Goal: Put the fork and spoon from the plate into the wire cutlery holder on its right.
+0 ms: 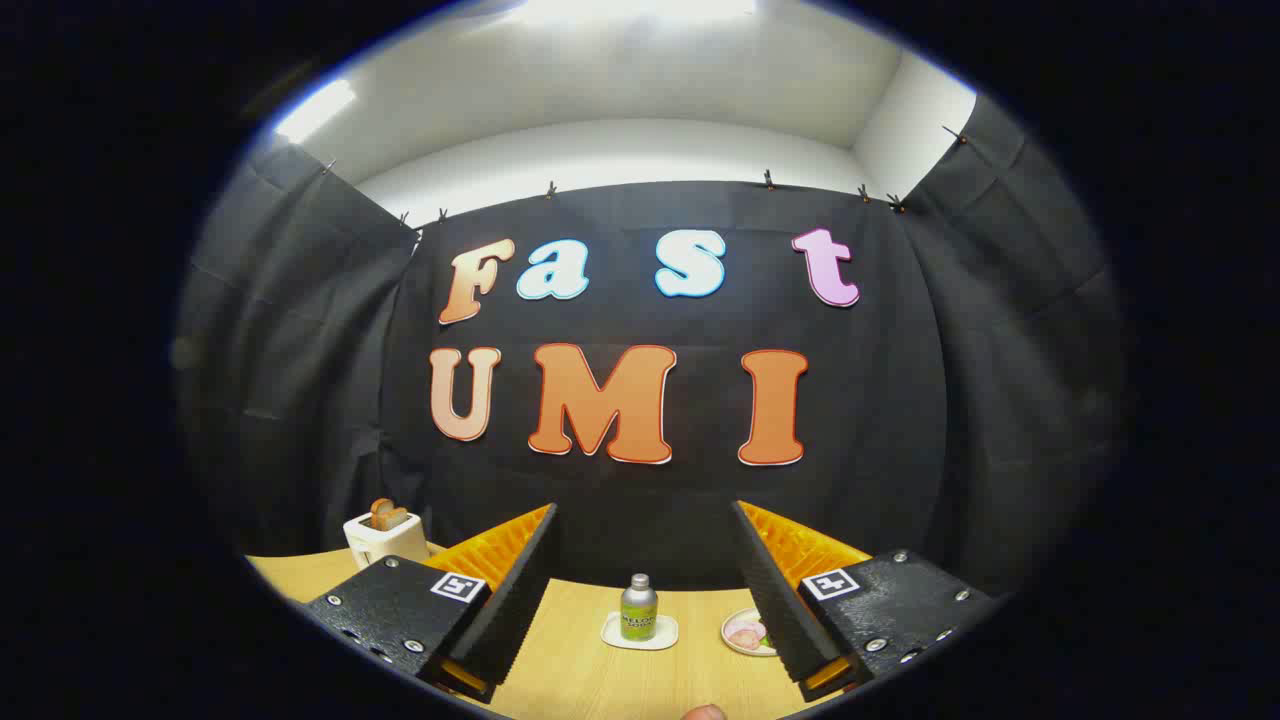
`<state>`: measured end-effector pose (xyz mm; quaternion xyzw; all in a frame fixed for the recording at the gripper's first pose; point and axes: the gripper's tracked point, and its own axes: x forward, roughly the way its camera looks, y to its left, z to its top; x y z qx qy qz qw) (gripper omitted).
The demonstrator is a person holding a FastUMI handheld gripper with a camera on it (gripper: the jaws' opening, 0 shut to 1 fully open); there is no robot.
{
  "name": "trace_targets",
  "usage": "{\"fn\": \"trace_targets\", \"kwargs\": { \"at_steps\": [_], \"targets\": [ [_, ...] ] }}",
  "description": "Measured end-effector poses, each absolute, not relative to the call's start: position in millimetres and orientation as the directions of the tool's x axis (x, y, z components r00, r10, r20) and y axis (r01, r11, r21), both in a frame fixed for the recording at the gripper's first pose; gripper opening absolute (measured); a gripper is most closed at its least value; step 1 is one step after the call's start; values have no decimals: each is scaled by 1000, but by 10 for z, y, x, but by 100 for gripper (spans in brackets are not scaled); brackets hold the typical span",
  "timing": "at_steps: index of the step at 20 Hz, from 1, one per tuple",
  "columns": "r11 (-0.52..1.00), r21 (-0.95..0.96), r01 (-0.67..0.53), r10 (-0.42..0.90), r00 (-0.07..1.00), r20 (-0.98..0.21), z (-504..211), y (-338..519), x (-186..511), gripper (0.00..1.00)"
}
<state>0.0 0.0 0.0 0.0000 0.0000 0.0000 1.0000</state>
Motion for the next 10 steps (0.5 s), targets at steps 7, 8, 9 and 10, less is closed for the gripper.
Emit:
{"fn": "trace_targets", "kwargs": {
  "at_steps": [7,8,9,10],
  "targets": [
    [1000,-17,3,-3,1000,-18,135,228,-115,99],
    [1000,-16,5,-6,1000,-17,157,249,-116,99],
    [1000,-15,9,-9,1000,-17,170,269,-118,99],
    [1000,-14,7,-8,1000,-16,183,307,-125,99]
  ]
}}
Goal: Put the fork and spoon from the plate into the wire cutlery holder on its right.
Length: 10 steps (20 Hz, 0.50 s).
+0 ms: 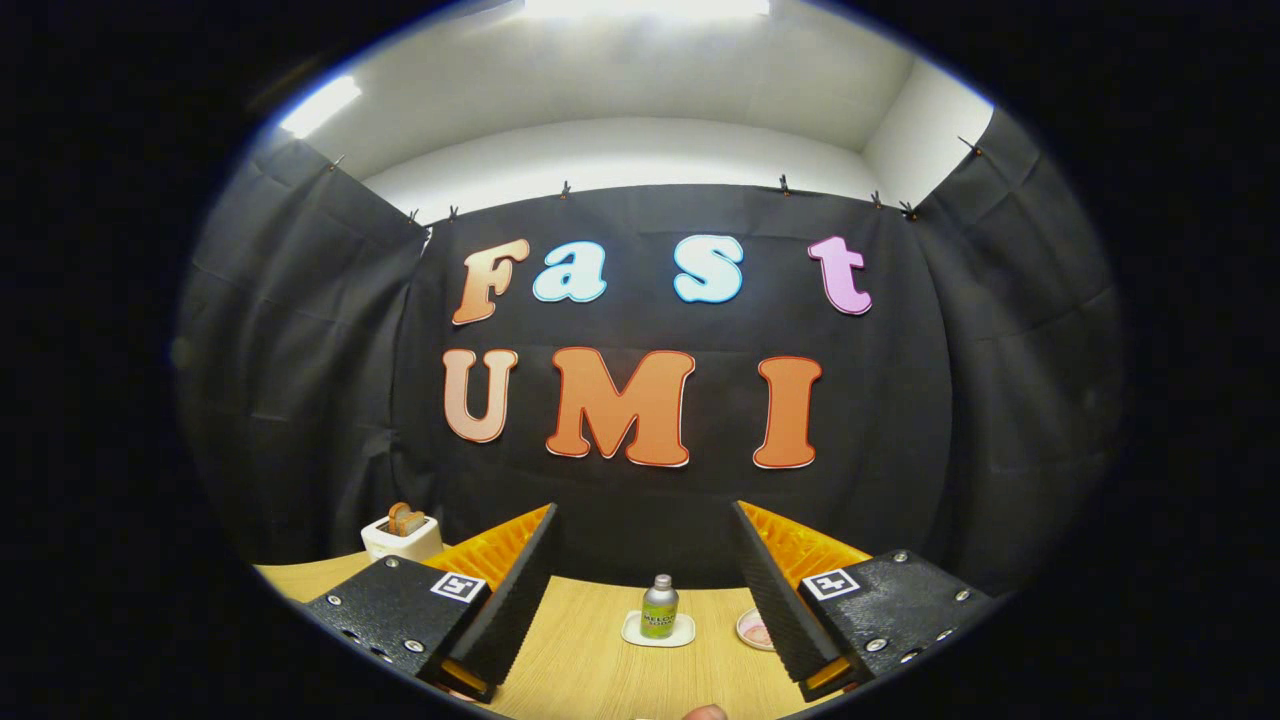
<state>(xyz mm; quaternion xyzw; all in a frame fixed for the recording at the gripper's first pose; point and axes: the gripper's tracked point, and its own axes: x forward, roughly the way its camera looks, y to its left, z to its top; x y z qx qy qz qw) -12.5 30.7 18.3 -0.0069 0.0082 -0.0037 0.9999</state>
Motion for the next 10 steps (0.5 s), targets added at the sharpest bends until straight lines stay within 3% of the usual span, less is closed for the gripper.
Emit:
{"fn": "trace_targets", "kwargs": {
  "at_steps": [10],
  "targets": [
    [1000,-2,-4,4,1000,-12,316,677,-21,99]
  ]
}}
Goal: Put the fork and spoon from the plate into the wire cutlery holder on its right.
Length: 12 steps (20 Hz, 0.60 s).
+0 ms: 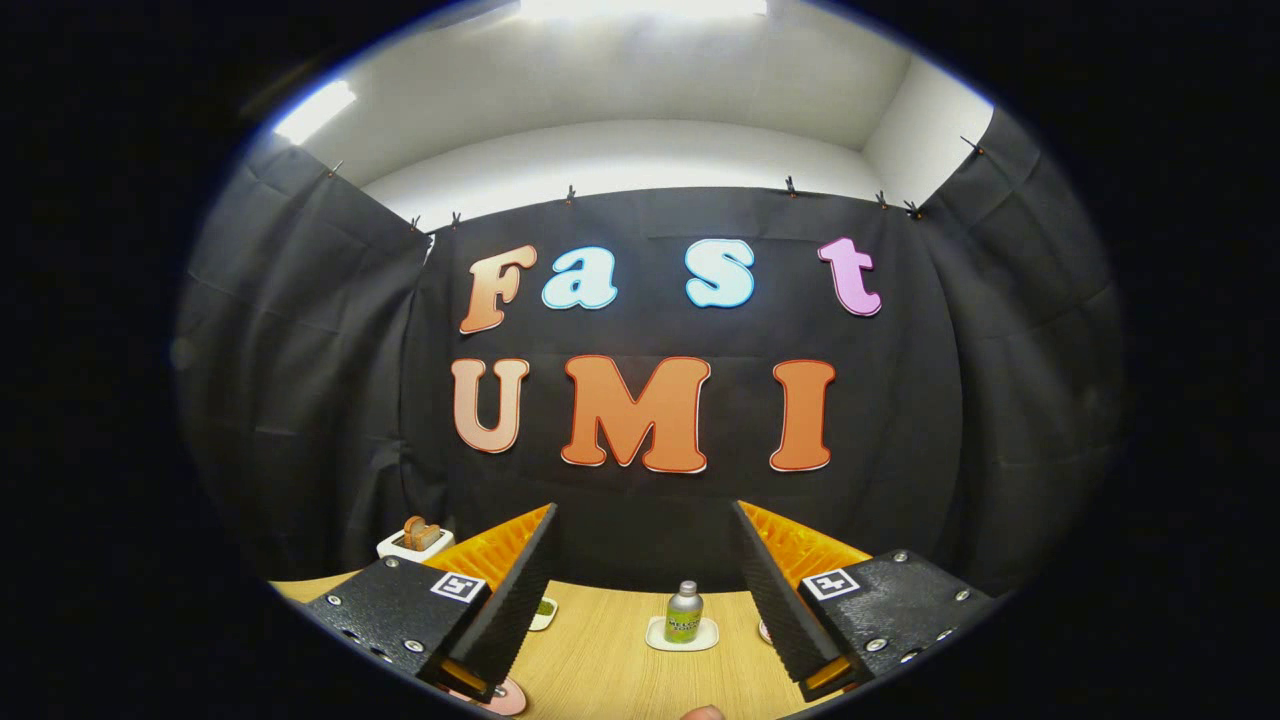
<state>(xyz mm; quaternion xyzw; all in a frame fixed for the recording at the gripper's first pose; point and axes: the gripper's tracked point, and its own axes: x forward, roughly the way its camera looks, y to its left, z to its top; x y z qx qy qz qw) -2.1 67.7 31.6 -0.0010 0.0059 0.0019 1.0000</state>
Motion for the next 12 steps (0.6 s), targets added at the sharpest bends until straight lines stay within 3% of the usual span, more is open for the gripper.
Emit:
{"fn": "trace_targets", "kwargs": {
  "at_steps": [12],
  "targets": [
    [999,0,-35,35,998,-51,211,1238,-66,99]
  ]
}}
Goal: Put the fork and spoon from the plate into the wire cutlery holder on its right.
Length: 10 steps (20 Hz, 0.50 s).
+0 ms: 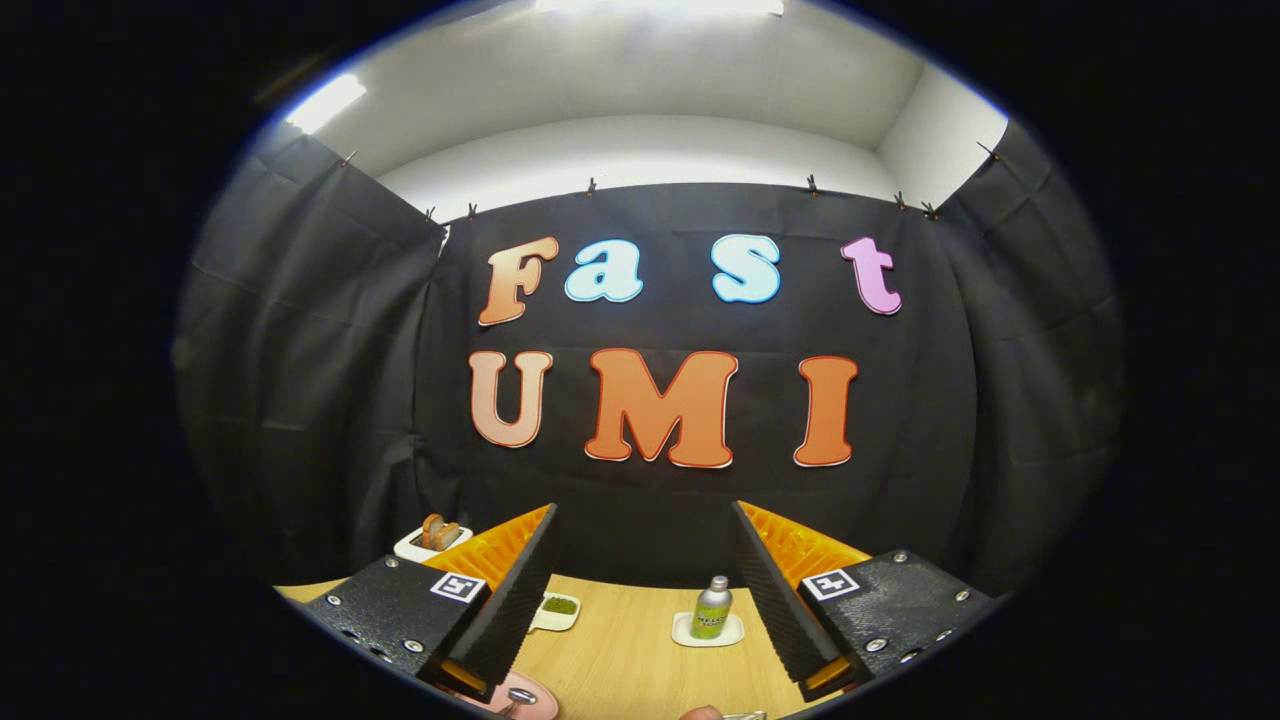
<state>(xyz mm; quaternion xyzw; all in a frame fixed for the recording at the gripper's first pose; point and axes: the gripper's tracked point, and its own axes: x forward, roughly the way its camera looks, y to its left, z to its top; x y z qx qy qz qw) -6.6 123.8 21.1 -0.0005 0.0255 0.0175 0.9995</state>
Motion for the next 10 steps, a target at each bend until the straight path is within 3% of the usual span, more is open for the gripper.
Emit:
{"fn": "trace_targets", "kwargs": {
  "at_steps": [10],
  "targets": [
    [997,9,-83,83,971,-226,-515,1892,-134,99]
  ]
}}
